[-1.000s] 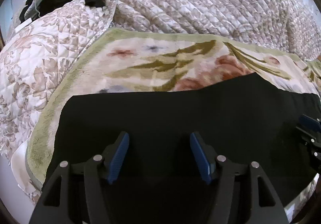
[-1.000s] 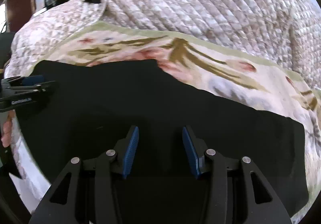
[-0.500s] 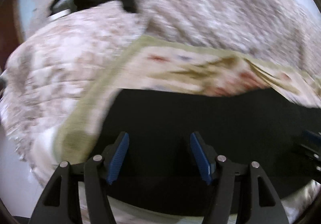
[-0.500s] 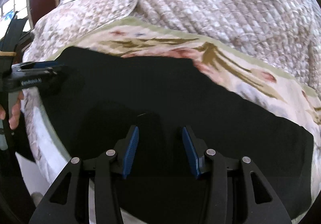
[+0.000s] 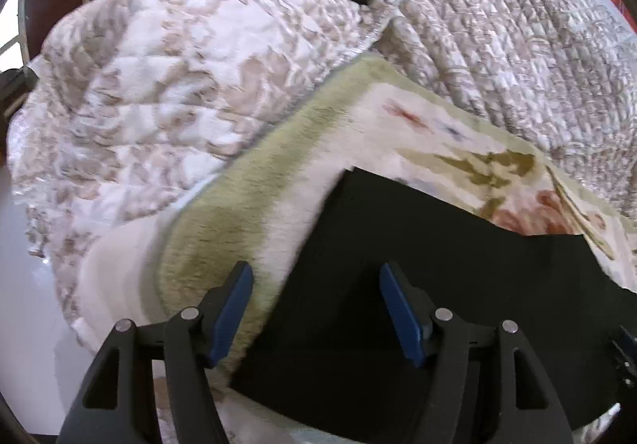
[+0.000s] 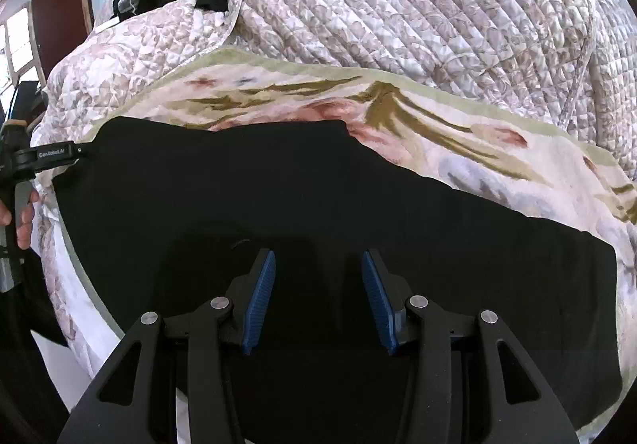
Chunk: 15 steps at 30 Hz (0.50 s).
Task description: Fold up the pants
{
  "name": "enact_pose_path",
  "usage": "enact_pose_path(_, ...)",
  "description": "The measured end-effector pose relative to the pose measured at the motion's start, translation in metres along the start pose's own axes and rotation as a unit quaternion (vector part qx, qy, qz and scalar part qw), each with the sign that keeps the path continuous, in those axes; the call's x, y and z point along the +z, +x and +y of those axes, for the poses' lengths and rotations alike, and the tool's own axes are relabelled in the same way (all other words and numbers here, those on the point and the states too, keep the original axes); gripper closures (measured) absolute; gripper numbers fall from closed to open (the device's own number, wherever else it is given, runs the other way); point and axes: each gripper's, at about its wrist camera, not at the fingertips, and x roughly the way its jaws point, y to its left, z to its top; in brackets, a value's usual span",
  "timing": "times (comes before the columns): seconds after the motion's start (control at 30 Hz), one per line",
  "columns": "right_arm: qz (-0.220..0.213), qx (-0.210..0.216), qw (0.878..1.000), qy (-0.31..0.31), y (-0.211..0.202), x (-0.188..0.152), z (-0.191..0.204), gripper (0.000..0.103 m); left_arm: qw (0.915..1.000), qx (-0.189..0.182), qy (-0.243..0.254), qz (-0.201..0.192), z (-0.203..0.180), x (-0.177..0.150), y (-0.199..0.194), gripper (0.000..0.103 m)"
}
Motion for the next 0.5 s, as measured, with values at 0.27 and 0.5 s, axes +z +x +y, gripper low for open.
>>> enact_pose_path(0.27,0.000,0.001,1.000,0.008,0.001,0.000,-0.003,0.057,0.9999,-0.011,0.001,-0.005,-0.001,0.000,0.009,0.029)
enact_pose_path(0.5,-0.008,0.002,1.000,0.015,-0.003,0.001,-0.004,0.057,0.9982,-0.056,0.020,0.006,-0.015,-0.001,0.003,0.089)
